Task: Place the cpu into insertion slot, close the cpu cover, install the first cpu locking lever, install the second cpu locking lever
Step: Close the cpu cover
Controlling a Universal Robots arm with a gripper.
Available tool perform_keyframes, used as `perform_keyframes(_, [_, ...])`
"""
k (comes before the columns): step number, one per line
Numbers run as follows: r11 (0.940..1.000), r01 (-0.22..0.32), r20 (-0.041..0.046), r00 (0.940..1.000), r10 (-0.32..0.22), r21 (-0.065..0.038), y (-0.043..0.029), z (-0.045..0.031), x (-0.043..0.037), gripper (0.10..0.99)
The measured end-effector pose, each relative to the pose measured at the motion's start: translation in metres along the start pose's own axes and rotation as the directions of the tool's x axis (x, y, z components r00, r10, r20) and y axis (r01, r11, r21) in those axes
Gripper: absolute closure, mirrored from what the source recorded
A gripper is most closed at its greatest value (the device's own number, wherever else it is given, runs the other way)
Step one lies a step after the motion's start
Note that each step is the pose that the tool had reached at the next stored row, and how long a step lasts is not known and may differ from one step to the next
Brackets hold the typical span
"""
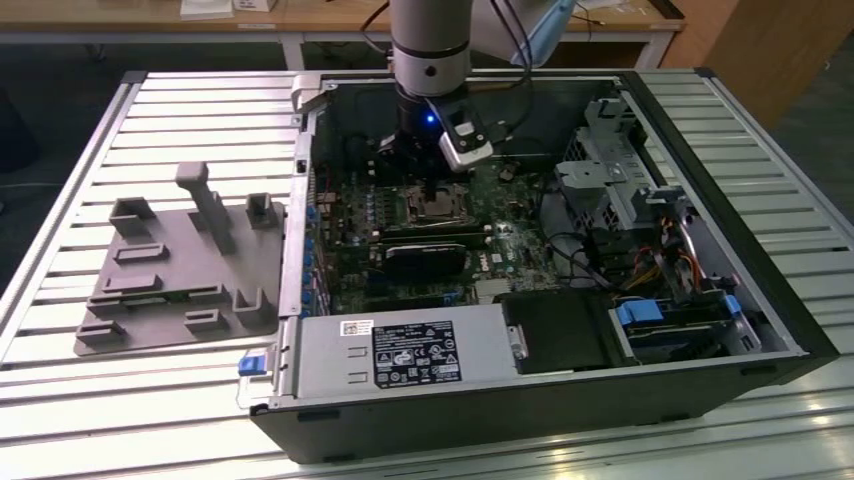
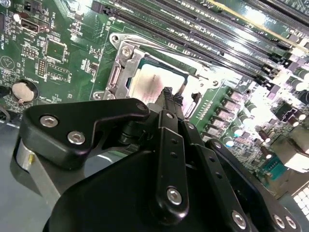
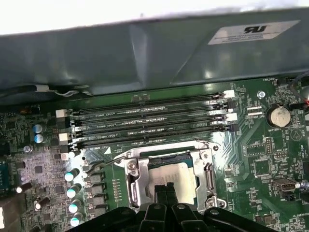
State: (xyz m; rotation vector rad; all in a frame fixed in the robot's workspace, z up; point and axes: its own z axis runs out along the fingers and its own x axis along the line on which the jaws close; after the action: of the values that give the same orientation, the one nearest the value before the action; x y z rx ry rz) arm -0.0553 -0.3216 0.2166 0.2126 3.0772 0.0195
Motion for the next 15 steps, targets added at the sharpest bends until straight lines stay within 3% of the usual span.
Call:
perform_keyframes(8, [1.0000, 0.000, 0.0001, 1.0000, 0.000, 0.000, -0.0029, 0.0022, 0.0120, 0.980])
perform_keyframes(15, [1.0000, 0.000, 0.0001, 1.0000, 0.000, 0.000, -0.0039, 0.0094, 0.0188, 0.980])
